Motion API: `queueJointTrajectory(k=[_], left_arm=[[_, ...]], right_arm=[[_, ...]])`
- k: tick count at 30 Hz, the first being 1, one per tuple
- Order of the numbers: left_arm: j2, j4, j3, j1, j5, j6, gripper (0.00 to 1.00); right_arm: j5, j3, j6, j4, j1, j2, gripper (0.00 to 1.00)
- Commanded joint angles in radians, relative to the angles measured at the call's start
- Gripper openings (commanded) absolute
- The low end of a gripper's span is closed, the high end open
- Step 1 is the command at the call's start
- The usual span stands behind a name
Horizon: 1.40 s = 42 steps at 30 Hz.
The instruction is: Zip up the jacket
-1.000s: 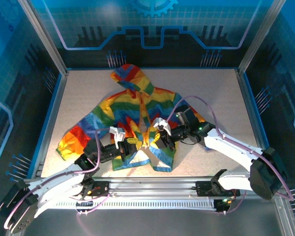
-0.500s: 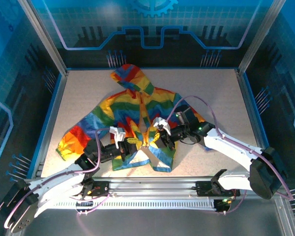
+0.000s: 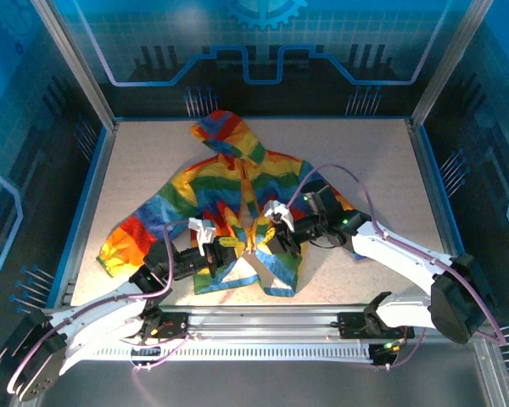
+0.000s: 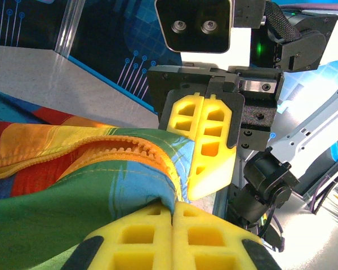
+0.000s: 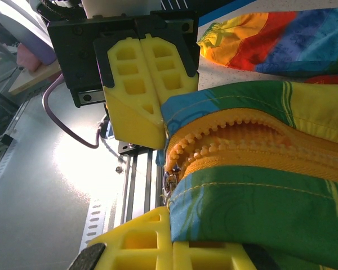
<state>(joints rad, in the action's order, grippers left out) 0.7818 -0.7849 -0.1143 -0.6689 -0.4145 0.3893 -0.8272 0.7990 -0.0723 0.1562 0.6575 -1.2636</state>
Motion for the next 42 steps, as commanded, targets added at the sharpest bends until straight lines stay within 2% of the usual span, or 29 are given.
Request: queueJointTrajectory(k=[1,8,20,42], left_arm=[[0.004,-0.031,0.008,-0.009,0.006,-0.025,0.0],[0.001,-0.031,0.011,-0.011,0.018,-0.023,0.0],[-0.04,-0.039,0.015,-0.008,0.116,0.003,0.0],[-0.041,-0.07,0.036,-0.011,0.069,-0.002,0.0]], right_arm=[[-0.017,0.013,0.014,-0.041,-0.011,0.004,0.0],[-0.023,0.012,0.023,-0.046,-0.013,0.002,0.0],[-0.028,-0.002,0.025,-0.042,-0.013,-0.005,0.0],[-0.049,-0.013,0.105,-0.15,-0.013,-0.002,0.0]])
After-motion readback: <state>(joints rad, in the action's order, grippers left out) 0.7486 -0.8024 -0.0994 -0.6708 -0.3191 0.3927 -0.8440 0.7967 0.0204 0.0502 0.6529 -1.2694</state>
